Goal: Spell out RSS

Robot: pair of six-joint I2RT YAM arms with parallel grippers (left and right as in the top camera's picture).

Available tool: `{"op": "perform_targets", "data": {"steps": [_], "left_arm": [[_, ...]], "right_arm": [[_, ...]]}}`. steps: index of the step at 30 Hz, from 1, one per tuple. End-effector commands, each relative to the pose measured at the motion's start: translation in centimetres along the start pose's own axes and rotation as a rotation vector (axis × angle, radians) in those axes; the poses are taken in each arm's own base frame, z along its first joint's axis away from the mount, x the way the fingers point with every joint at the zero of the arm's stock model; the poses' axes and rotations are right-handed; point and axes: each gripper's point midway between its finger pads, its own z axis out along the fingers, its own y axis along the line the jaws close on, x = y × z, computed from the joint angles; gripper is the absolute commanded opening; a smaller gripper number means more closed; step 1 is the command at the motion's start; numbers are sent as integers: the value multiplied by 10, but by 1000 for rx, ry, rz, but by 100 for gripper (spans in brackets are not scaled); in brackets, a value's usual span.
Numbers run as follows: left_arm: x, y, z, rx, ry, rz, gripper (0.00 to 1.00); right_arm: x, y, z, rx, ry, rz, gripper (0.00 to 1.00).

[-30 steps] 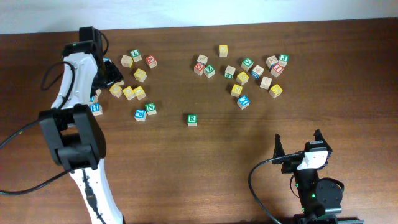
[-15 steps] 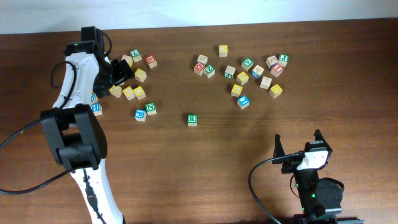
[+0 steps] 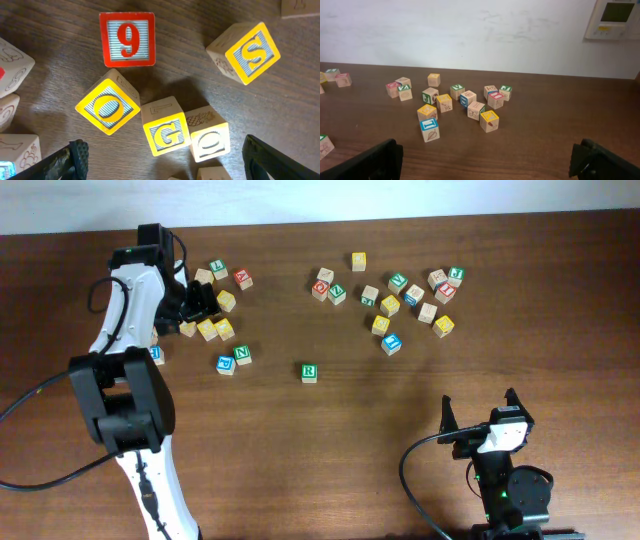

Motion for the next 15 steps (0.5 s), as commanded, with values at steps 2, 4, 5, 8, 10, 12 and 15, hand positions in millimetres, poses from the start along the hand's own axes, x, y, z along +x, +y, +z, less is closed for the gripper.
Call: {"op": "perform_targets", "data": {"steps": [2, 4, 5, 8, 10, 12, 15], "left_arm": [[3, 3, 1, -11, 19, 63, 84], [8, 4, 1, -12, 38, 61, 84], [9, 4, 1, -13, 43, 60, 84], [14, 4, 1, -12, 62, 57, 77], [20, 1, 0, 6, 87, 54, 78], [23, 1, 0, 9, 100, 52, 78], [27, 2, 0, 5, 117, 27, 73]], "right_arm": [[2, 1, 0, -4, 2, 2, 98], [2, 1, 0, -4, 2, 2, 98], [2, 1, 0, -4, 2, 2, 98], [2, 1, 0, -4, 2, 1, 98], [2, 1, 0, -4, 2, 2, 98], [2, 1, 0, -4, 2, 2, 98], [2, 1, 0, -4, 2, 2, 98]]}}
